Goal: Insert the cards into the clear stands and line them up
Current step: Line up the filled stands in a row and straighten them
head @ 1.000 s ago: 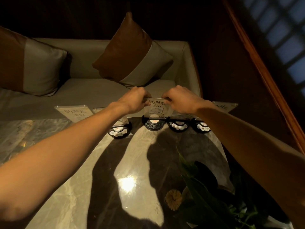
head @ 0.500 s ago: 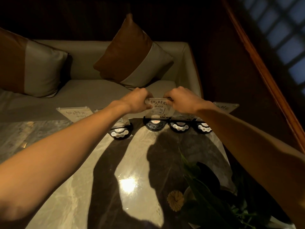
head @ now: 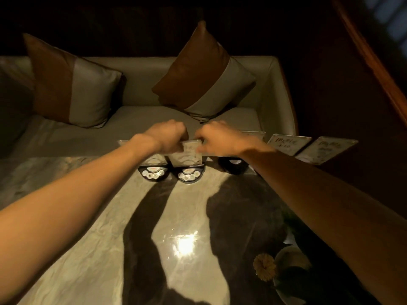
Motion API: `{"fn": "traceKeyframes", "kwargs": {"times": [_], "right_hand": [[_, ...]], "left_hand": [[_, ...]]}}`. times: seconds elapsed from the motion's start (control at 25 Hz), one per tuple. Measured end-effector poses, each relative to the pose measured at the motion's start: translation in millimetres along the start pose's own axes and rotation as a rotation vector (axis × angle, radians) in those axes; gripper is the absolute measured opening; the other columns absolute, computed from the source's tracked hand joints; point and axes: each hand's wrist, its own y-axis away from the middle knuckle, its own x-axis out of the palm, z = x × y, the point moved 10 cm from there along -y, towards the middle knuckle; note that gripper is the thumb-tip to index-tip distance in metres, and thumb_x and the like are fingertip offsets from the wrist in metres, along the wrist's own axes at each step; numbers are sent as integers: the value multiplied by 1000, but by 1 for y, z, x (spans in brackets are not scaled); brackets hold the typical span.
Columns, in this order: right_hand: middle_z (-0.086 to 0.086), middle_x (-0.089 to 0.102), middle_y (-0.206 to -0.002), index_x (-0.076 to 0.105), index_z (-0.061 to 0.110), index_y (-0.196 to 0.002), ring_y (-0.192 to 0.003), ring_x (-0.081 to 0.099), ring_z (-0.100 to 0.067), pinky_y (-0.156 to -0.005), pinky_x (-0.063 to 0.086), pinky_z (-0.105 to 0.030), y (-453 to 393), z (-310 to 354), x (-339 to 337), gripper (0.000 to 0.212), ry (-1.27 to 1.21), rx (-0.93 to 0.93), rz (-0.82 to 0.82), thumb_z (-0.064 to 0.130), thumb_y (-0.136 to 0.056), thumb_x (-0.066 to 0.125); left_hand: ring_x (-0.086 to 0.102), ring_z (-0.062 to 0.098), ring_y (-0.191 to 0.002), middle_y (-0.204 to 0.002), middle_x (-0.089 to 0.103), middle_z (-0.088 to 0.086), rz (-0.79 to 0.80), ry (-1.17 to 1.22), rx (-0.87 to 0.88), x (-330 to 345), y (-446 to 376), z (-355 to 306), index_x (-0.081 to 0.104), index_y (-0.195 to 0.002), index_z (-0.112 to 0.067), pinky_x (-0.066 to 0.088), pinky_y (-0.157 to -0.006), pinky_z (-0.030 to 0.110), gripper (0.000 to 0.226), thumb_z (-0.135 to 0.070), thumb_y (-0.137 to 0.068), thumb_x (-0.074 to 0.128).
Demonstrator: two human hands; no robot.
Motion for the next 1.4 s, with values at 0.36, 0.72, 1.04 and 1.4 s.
{"fn": "traceKeyframes", "kwargs": {"times": [0.36,0.72,1.04,1.4], "right_hand": [[-5,73,-96,75,20,-109,-86,67,-22,-74,52,-36,0,-21,-13,20,-39,92,-75,24,-96,61],[-1,65,-91,73,16,-110,-82,59,-17,-58,36,-24,4,-48,-10,19,-93,148,-74,25,-97,61],[0,67,-96,72,18,-114,-77,57,-11,-56,34,-19,4,-47,-6,20,-130,151,-67,24,-99,60],[-7,64,-137,57,18,-138,-125,59,-27,-104,47,-45,-20,27,-21,59,-16,-9,-124,51,-90,65]], "left_hand": [[66,23,-95,-102,74,7,-155,244,42,-7,-8,-6,75,-106,-17,43,-74,30,18,-22,-88,73],[67,28,-98,-103,73,9,-193,200,109,-11,-26,-24,74,-104,-17,48,-76,33,16,-21,-88,72],[67,25,-99,-104,74,4,-154,265,63,-4,-26,-10,73,-107,-20,49,-78,33,25,-29,-83,77],[67,25,-102,-114,72,4,153,41,-140,13,28,114,69,-118,-20,54,-89,38,58,-29,-64,90]]}}
